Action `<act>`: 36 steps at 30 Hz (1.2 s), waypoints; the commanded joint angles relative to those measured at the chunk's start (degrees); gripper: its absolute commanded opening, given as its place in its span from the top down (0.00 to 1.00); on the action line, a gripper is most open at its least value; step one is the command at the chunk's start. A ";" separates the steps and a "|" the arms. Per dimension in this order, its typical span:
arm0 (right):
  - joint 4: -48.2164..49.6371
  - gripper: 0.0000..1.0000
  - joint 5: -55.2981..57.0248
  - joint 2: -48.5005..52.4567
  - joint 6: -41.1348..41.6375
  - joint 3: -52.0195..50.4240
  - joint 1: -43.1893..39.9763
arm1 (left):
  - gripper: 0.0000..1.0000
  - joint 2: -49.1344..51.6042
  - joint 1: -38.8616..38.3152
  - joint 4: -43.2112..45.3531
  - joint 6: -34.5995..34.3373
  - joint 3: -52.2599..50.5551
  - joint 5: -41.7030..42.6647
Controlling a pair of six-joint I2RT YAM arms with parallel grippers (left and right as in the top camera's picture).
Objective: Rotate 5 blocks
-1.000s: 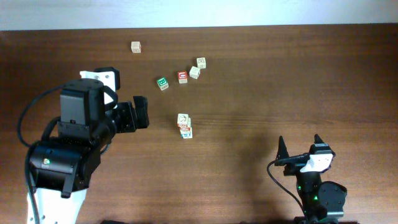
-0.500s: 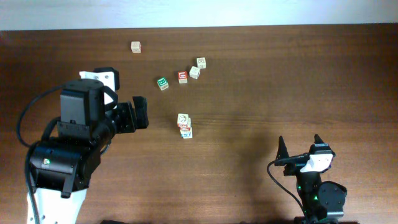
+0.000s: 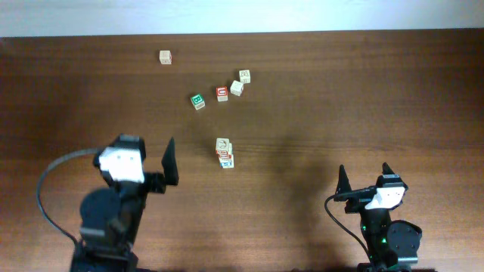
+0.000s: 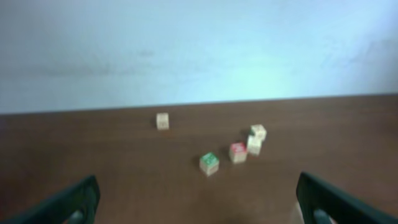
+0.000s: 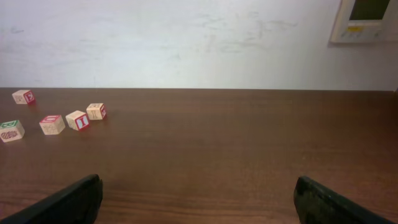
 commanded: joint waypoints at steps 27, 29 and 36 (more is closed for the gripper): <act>-0.02 0.02 0.50 -0.50 -0.39 -0.55 -0.37 | 0.01 -30.60 5.90 7.67 9.22 -32.68 0.79; -0.02 0.02 0.50 -0.50 -0.39 -0.55 -0.37 | 0.01 -30.60 5.90 7.65 9.22 -32.68 0.79; -0.02 0.02 0.50 -0.50 -0.39 -0.55 -0.37 | 0.01 -30.58 5.90 7.61 9.22 -32.65 0.79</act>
